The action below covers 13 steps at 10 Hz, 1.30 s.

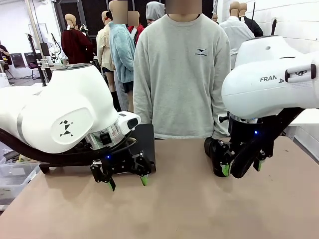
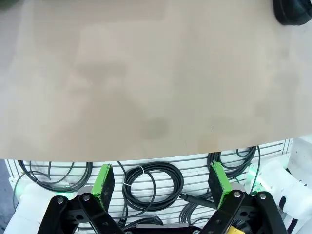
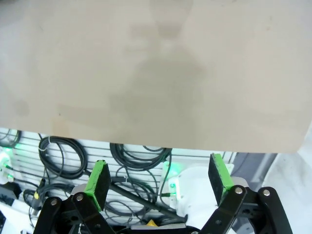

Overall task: Organize the shoes by placing them on the stand.
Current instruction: Pick up one Shoe and place it in the middle of the table.

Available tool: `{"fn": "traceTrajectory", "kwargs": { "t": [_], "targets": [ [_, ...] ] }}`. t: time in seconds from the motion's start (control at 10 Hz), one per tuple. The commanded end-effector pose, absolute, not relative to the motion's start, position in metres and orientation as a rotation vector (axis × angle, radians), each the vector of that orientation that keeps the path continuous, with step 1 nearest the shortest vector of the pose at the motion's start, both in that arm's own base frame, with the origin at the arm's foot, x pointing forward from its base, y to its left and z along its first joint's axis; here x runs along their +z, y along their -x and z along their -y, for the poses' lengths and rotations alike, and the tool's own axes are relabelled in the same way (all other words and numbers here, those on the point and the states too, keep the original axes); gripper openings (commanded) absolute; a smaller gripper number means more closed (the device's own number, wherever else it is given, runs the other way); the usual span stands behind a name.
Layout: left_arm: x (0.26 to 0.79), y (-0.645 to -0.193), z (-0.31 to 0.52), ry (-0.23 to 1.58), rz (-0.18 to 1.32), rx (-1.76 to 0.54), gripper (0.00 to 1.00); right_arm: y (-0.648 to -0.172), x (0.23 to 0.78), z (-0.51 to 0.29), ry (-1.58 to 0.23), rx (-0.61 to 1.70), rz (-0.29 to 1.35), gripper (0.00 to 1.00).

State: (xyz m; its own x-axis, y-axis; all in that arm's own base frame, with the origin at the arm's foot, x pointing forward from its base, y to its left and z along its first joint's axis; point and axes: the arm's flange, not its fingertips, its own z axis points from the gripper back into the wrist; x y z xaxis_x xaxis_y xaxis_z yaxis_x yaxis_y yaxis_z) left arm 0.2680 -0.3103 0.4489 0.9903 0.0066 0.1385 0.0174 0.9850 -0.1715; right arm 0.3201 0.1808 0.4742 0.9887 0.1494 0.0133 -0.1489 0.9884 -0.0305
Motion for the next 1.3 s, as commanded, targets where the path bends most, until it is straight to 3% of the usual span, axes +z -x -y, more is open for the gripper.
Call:
{"fn": "traceTrajectory", "kwargs": {
  "t": [0.0, 0.5, 1.2],
  "targets": [
    [0.445, -0.269, 0.309, 0.171, 0.134, -0.005, 1.0, -0.378, 0.488, -0.191, 0.08, 0.142, -0.027, 1.0],
    [0.445, -0.269, 0.309, 0.171, 0.134, -0.005, 1.0, -0.503, 0.454, -0.203, 0.001, 0.137, 0.001, 1.0],
    [0.445, -0.269, 0.309, 0.171, 0.134, -0.005, 1.0, -0.547, 0.377, -0.215, 0.067, 0.23, 0.084, 1.0]
  ]
}}
